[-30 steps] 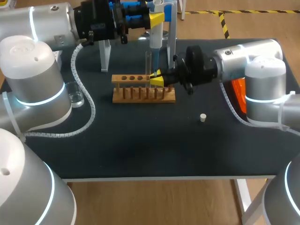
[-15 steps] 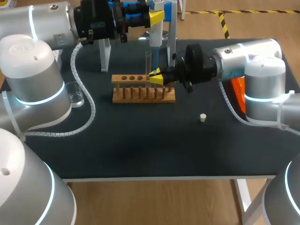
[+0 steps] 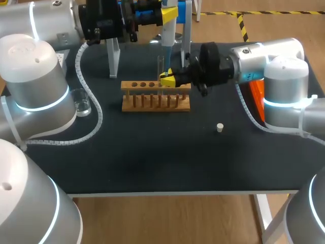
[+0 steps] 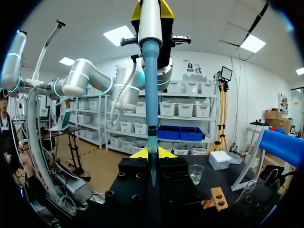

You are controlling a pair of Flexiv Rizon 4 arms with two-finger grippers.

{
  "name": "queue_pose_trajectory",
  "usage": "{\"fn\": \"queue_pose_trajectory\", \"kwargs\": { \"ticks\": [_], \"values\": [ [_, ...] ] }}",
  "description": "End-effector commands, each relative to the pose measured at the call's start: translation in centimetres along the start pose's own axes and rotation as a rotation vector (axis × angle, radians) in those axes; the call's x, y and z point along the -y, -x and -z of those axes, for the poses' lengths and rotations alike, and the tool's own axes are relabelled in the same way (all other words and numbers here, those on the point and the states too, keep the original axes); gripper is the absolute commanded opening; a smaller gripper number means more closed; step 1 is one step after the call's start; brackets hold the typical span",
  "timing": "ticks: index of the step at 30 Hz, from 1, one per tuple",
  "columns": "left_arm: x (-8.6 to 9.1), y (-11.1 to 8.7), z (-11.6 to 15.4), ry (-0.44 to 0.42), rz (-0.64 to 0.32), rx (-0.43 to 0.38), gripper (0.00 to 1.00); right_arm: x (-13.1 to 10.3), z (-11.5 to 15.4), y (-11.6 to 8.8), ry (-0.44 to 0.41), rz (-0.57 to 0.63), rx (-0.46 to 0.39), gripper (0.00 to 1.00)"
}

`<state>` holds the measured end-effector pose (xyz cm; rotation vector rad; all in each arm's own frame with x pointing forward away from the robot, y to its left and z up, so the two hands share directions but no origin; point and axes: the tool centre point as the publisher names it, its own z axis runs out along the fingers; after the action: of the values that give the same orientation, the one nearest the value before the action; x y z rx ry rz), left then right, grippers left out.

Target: Invert the test tube, pick up the pipette, mount the tip to pipette, aspirate from beaker and dispense into the tube, eject the tip, return the pipette, and cap with the stopper.

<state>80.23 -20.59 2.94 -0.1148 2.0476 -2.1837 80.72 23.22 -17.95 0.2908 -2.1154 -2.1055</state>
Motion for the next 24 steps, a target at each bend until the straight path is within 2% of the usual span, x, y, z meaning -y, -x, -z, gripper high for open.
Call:
{"fn": "queue_pose_trajectory", "kwargs": {
  "ticks": [1, 2, 12, 18, 24],
  "values": [
    [-1.2, 0.0, 0.1, -0.001, 0.001, -0.002, 0.00, -0.1, 0.3, -0.4, -0.017, -0.007, -0.004, 0.36],
    [-1.2, 0.0, 0.1, -0.001, 0.001, -0.002, 0.00, 0.2, 0.4, -0.6, -0.025, -0.008, -0.008, 1.00],
    [-1.2, 0.0, 0.1, -0.001, 0.001, -0.002, 0.00, 2.8, 3.3, -2.2, -0.067, -0.025, 0.007, 1.00],
    [-1.2, 0.0, 0.1, -0.001, 0.001, -0.002, 0.00, 4.5, 6.3, -3.8, -0.147, -0.004, 0.010, 1.00],
    [-1.2, 0.0, 0.1, -0.001, 0.001, -0.002, 0.00, 4.9, 8.7, -5.0, -0.184, 0.025, 0.034, 1.00]
  ]
}}
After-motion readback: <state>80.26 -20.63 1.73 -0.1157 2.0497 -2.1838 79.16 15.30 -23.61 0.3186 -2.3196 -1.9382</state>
